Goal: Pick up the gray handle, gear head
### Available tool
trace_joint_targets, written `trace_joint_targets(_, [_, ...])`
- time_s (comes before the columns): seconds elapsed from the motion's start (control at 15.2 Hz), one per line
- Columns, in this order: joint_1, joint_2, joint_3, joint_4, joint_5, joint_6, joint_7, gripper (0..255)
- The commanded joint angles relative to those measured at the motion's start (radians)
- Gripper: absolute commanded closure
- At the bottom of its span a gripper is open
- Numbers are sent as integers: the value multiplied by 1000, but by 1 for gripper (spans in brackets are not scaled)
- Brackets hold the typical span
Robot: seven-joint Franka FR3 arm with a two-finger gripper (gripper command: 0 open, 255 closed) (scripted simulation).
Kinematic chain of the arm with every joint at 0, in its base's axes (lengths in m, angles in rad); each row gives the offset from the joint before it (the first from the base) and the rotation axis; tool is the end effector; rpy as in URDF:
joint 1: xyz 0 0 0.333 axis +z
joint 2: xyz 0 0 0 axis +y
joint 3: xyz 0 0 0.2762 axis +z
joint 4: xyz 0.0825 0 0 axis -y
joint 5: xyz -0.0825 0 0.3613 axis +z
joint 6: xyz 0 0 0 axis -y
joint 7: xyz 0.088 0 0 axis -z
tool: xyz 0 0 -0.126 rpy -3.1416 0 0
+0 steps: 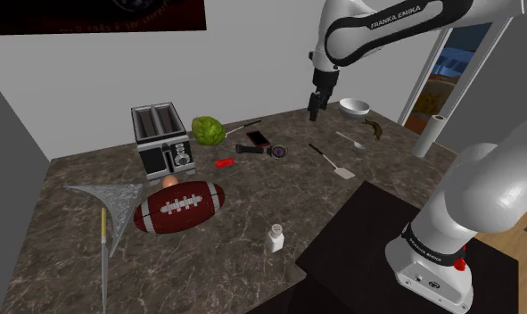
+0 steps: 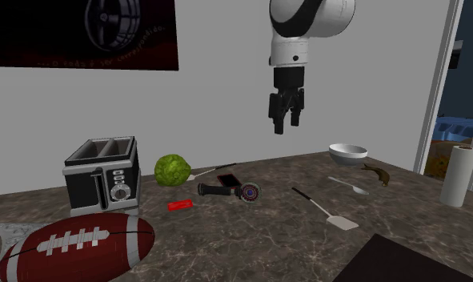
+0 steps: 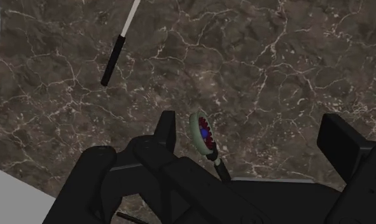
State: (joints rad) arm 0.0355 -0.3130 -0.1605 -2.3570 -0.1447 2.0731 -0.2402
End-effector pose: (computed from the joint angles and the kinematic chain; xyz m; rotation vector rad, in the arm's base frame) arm 0.4402 -0.0654 0.4050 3.0457 0.2907 0.0192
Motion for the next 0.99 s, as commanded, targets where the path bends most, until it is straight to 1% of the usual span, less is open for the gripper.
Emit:
trace_joint_targets(0.0, [8,80,-11,26,6,52,-39,0])
trace_joint_targets(0.46, [24,356,-22,160,51,186,-170,0])
trace_joint_targets(0.92, [16,630,5,349,97,261,-290,0])
